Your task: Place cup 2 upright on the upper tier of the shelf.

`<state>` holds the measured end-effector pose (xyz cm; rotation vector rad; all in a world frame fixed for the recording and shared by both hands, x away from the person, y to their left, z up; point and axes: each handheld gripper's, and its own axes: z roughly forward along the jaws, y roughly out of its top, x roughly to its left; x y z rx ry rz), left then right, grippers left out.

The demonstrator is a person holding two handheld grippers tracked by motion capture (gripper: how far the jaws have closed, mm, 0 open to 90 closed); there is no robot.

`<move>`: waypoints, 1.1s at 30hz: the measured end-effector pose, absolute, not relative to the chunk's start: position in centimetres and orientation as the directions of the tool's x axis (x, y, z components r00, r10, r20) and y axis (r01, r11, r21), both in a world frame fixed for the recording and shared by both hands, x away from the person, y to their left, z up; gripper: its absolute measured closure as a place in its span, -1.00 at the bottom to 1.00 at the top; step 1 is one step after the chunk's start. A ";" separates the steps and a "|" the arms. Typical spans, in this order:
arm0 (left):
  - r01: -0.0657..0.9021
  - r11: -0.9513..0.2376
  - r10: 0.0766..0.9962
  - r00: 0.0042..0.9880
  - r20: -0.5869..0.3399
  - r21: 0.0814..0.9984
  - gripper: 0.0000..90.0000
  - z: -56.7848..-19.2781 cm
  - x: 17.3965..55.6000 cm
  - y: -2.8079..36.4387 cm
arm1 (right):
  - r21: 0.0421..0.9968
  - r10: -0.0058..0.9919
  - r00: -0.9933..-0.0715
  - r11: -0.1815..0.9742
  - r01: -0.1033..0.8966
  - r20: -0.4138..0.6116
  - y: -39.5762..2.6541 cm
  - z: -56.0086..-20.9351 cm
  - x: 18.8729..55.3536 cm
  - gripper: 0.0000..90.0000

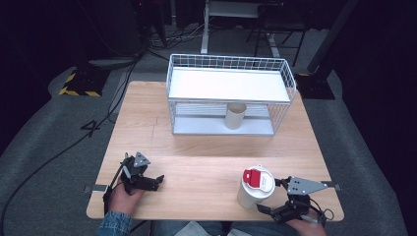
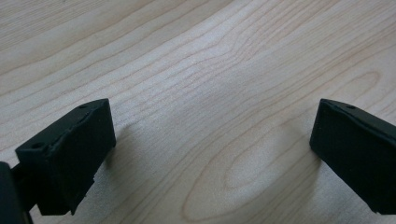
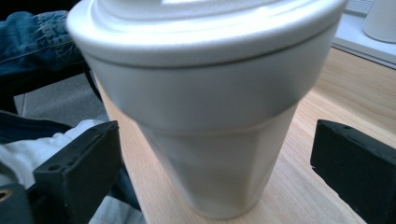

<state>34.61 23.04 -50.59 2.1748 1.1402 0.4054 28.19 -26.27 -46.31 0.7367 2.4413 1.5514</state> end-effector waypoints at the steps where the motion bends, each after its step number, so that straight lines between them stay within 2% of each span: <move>1: 0.619 -0.418 0.817 0.576 -0.023 0.664 -0.99 -50.6 34.6 23.0 | 0.883 0.488 -0.863 0.338 0.325 0.130 -26.1 -46.3 28.2 -0.94; 28: 0.615 -0.428 0.813 0.583 -0.017 0.662 -0.99 -50.6 33.9 23.2 | 0.902 0.556 -0.820 0.274 0.334 0.135 -22.8 -47.5 28.6 -0.94; 33: 0.615 -0.428 0.813 0.583 -0.017 0.662 -0.99 -50.6 33.9 23.2 | 0.905 0.562 -0.819 0.281 0.319 0.115 -22.6 -47.6 28.5 -0.84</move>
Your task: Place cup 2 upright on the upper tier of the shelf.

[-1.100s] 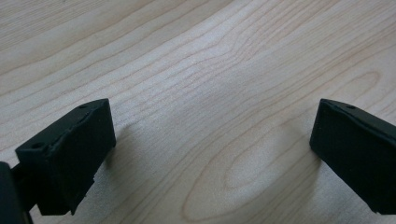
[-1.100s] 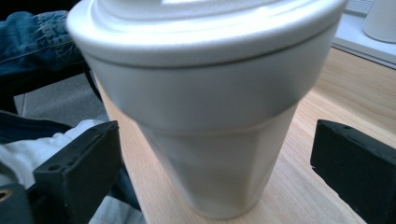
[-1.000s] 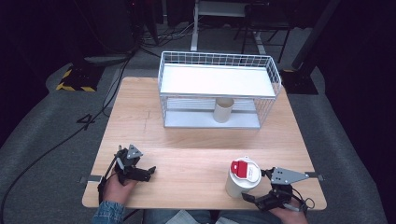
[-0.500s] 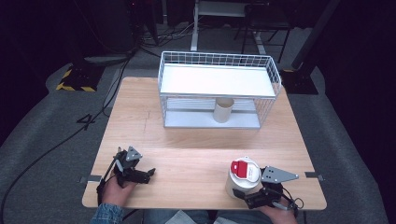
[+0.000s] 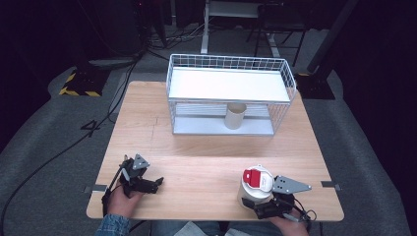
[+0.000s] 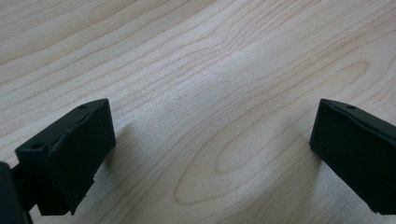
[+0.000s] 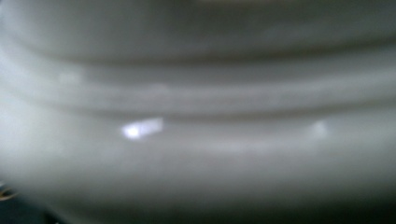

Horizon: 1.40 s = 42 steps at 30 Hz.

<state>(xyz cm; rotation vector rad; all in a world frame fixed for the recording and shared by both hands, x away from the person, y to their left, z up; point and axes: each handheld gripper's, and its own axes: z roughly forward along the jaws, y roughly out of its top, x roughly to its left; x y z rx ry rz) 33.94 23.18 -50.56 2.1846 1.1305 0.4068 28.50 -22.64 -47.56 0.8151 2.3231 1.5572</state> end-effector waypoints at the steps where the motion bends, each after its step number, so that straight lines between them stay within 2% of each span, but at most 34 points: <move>1: 0.615 -0.427 0.813 0.583 -0.017 0.662 -0.99 -50.6 33.9 23.2 | 0.905 0.563 -0.818 0.280 0.321 0.115 -22.7 -47.5 28.5 -0.81; 2: 0.616 -0.428 0.813 0.583 -0.017 0.662 -0.99 -50.6 33.9 23.2 | 0.907 0.567 -0.816 0.277 0.316 0.111 -22.8 -47.5 28.5 -0.76; 19: 0.615 -0.427 0.813 0.583 -0.017 0.662 -0.99 -50.6 33.9 23.2 | 0.909 0.567 -0.820 0.294 0.295 0.083 -22.8 -47.5 28.4 -0.72; 35: 0.616 -0.427 0.813 0.583 -0.017 0.662 -0.99 -50.6 33.9 23.2 | 0.915 0.551 -0.824 0.250 0.317 0.136 -23.4 -47.1 29.0 -0.71; 42: 0.616 -0.428 0.813 0.583 -0.017 0.662 -0.99 -50.6 33.9 23.2 | 0.923 0.551 -0.826 0.243 0.297 0.120 -23.5 -46.0 29.4 -0.71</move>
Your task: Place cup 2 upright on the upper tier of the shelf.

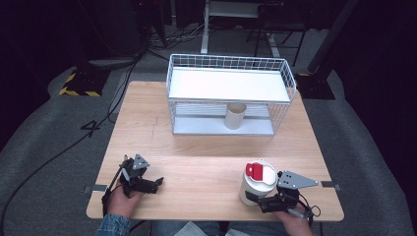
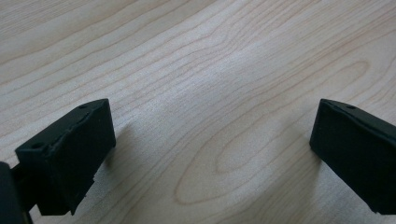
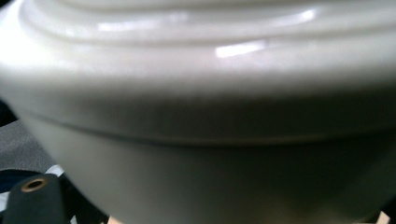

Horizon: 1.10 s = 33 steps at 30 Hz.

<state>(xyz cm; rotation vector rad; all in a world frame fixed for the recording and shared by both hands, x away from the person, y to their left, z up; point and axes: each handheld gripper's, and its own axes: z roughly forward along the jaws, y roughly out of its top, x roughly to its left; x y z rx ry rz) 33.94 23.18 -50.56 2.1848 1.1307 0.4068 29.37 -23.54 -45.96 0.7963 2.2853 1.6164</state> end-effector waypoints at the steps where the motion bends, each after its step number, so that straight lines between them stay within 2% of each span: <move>1: 0.615 -0.428 0.813 0.583 -0.017 0.662 -0.99 -50.6 33.9 23.2 | 0.925 0.553 -0.826 0.247 0.289 0.111 -23.5 -45.5 29.5 -0.71; 26: 0.615 -0.427 0.813 0.583 -0.017 0.662 -0.99 -50.6 33.9 23.2 | 0.949 0.532 -0.846 0.249 0.194 0.033 -22.4 -40.2 31.5 -0.71; 33: 0.617 -0.426 0.814 0.581 -0.018 0.662 -0.98 -50.6 33.9 23.2 | 0.956 0.525 -0.850 0.222 0.194 0.050 -21.9 -38.9 32.5 -0.71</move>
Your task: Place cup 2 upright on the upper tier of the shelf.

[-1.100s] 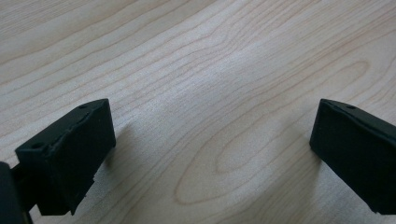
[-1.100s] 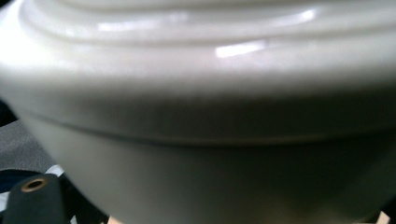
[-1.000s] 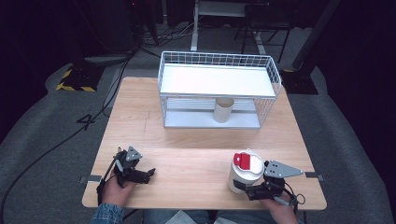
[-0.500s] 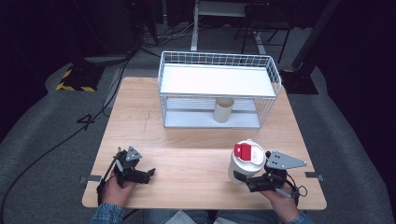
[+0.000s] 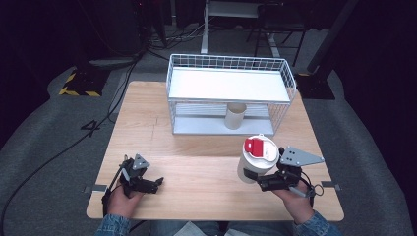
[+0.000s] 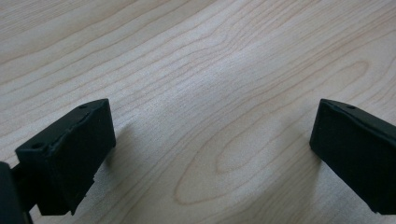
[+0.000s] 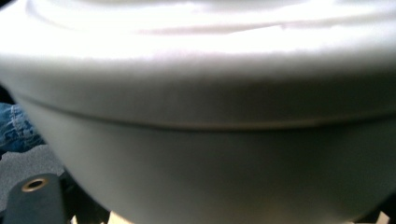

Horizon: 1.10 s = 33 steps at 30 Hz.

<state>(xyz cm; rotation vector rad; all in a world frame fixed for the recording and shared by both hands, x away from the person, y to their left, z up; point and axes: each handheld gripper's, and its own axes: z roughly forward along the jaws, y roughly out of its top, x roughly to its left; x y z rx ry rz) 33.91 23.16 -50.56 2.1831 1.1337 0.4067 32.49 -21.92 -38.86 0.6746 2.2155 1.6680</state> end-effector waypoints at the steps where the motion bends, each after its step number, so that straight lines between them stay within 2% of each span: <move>1: 0.617 -0.425 0.814 0.580 -0.018 0.662 -0.98 -50.6 33.9 23.2 | 0.956 0.524 -0.850 0.220 0.193 0.051 -21.8 -38.7 32.6 -0.71; 12: 0.617 -0.425 0.814 0.580 -0.018 0.662 -0.98 -50.6 33.9 23.2 | 0.961 0.530 -0.847 0.208 0.180 0.043 -21.4 -37.0 34.0 -0.71; 33: 0.619 -0.422 0.817 0.576 -0.018 0.662 -0.98 -50.6 33.8 23.1 | 0.965 0.548 -0.836 0.238 0.114 -0.036 -20.2 -32.2 37.8 -0.71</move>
